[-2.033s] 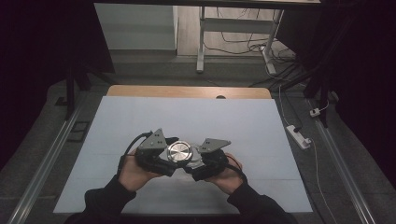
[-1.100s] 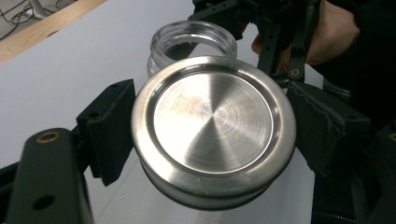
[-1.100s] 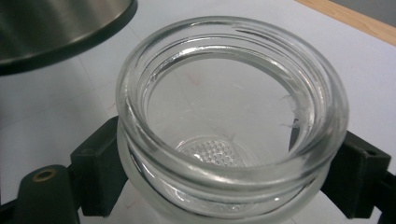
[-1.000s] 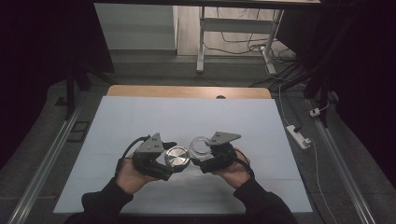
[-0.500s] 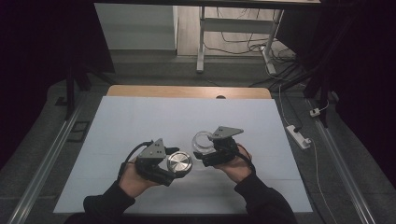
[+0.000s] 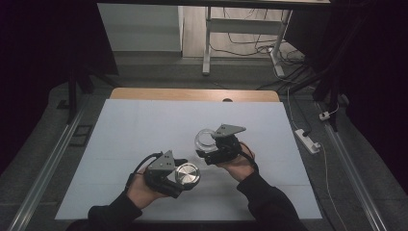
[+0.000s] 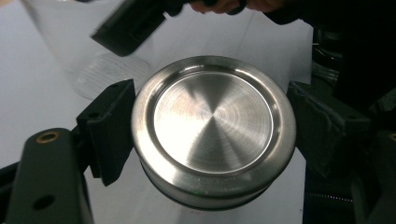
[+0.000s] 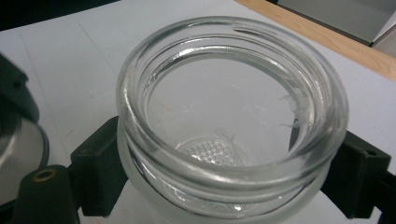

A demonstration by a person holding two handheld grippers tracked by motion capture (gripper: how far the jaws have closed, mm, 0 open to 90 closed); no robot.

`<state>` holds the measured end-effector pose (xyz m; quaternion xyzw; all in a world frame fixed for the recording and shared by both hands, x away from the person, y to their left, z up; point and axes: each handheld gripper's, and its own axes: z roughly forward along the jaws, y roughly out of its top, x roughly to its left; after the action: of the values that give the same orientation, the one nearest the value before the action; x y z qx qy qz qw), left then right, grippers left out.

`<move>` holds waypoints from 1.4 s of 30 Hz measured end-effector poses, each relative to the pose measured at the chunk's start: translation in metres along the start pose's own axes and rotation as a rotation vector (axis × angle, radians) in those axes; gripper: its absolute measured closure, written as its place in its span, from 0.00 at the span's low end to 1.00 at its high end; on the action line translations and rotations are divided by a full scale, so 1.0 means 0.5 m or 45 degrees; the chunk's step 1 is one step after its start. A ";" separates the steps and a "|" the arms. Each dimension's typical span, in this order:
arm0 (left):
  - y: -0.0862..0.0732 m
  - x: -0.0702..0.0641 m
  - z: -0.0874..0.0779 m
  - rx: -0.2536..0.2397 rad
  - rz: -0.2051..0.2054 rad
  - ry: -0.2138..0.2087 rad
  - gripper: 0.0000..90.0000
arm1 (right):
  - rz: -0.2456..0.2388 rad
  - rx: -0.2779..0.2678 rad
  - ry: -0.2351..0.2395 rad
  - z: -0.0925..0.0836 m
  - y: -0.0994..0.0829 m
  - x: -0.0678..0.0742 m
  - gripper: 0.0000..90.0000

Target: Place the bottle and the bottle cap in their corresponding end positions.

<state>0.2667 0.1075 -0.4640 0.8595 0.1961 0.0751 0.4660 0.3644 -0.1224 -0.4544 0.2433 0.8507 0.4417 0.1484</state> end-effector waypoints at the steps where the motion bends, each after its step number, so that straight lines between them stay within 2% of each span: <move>1: -0.002 0.000 0.004 0.003 -0.001 -0.004 0.23 | 0.000 0.000 0.000 0.000 0.000 0.000 0.16; 7: -0.017 0.000 0.024 0.022 -0.007 -0.007 0.23 | -0.010 -0.002 -0.005 0.018 0.012 -0.003 0.16; 11: -0.028 0.001 0.042 0.047 -0.008 0.021 0.23 | -0.011 -0.003 -0.010 0.034 0.023 -0.007 0.16; 17: -0.042 0.010 0.060 0.055 -0.019 0.034 0.23 | -0.015 -0.001 -0.021 0.058 0.032 -0.017 0.16; 33: -0.060 0.022 0.106 0.097 -0.030 0.045 0.23 | -0.010 0.025 -0.066 0.122 0.039 -0.041 0.16; 42: -0.068 0.027 0.126 0.115 -0.039 0.078 0.23 | -0.021 0.029 -0.076 0.158 0.044 -0.049 0.16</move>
<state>0.2893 0.0810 -0.5280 0.8739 0.2266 0.0853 0.4215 0.4283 -0.0713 -0.4804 0.2512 0.8528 0.4233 0.1746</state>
